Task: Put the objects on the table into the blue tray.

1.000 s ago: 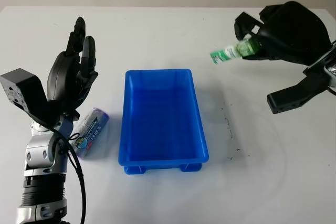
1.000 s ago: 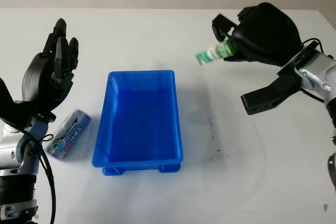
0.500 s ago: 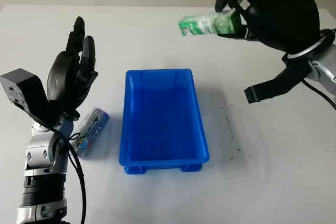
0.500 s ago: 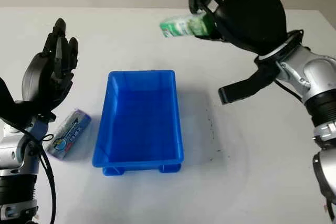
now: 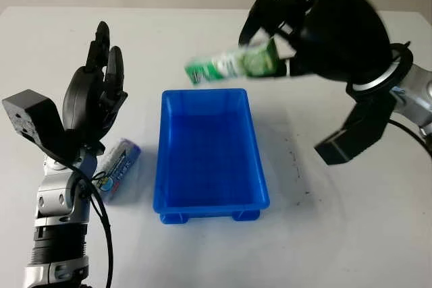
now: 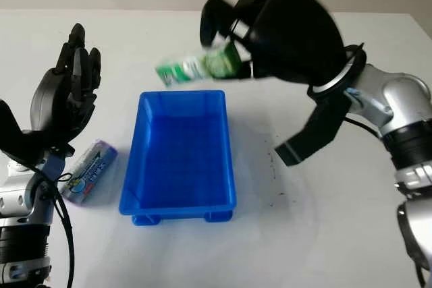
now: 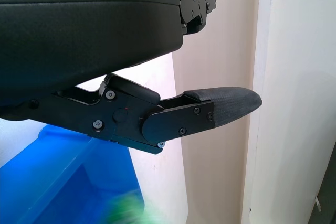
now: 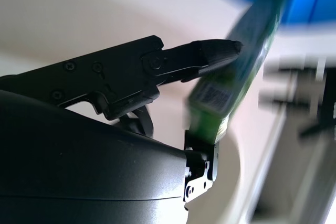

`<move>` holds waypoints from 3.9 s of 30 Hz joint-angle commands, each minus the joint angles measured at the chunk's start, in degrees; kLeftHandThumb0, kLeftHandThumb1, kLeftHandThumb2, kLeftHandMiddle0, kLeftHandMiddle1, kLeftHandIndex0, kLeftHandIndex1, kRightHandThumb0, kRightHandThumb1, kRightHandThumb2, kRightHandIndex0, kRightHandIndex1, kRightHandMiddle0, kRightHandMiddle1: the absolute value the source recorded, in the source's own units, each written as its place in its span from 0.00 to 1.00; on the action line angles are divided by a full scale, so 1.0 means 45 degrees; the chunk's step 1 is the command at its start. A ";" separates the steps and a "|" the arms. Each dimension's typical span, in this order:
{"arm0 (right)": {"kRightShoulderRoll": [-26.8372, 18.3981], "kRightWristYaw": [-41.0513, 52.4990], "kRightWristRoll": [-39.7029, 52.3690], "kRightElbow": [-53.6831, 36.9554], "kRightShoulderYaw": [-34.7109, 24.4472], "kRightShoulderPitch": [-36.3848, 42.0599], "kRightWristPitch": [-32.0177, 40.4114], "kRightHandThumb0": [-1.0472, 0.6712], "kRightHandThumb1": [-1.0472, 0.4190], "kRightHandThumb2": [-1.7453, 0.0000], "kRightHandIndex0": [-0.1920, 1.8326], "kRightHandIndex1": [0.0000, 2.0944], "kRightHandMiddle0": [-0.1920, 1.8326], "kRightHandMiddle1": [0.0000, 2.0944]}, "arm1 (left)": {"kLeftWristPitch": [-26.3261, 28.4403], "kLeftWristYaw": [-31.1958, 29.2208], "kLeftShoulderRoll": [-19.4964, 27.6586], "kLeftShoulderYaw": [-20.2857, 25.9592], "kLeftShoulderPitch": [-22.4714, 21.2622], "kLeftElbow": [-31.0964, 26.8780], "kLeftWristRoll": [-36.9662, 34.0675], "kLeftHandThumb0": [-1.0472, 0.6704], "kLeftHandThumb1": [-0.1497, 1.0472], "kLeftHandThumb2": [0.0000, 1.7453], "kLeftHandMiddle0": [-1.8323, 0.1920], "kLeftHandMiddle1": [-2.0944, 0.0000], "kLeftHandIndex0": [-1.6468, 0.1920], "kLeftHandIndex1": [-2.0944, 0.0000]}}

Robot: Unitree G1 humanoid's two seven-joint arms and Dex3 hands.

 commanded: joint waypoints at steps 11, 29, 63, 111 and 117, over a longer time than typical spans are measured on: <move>-0.0352 0.6686 0.2246 -0.4119 -0.2061 0.2130 0.3100 0.27 0.05 0.97 0.00 0.00 0.00 0.00 | -0.0147 0.0015 -0.0006 -0.0061 -0.0055 0.0093 0.0049 0.18 1.00 0.34 1.00 1.00 1.00 1.00; 0.4411 0.5385 0.9010 -0.2931 -0.6153 0.5374 0.7159 0.16 0.00 0.72 0.00 0.00 0.00 0.00 | -0.0312 0.0015 -0.0005 0.0132 0.0169 -0.0130 -0.0123 0.19 1.00 0.34 1.00 1.00 1.00 1.00; 0.7076 0.4596 1.1228 -0.3864 -0.7975 0.7972 1.0194 0.19 0.00 0.66 0.00 0.00 0.00 0.00 | 1.2032 -0.5321 0.3797 -0.6545 0.4718 -1.1743 1.9795 0.08 1.00 0.19 0.98 0.97 0.97 0.97; 0.6945 0.4883 1.1443 -0.3638 -0.8687 0.7704 0.9693 0.17 0.00 0.70 0.00 0.00 0.00 0.00 | 0.2088 -0.7346 0.2249 -0.2967 0.3817 -0.8722 2.3796 0.35 1.00 0.13 0.60 0.00 0.92 0.09; 0.6944 0.5003 1.1575 -0.3685 -0.8765 0.7770 0.9667 0.16 0.00 0.71 0.00 0.00 0.00 0.00 | 0.1086 -0.6902 0.2608 -0.2581 0.2753 -0.9274 2.3467 0.33 1.00 0.16 0.64 0.00 0.85 0.00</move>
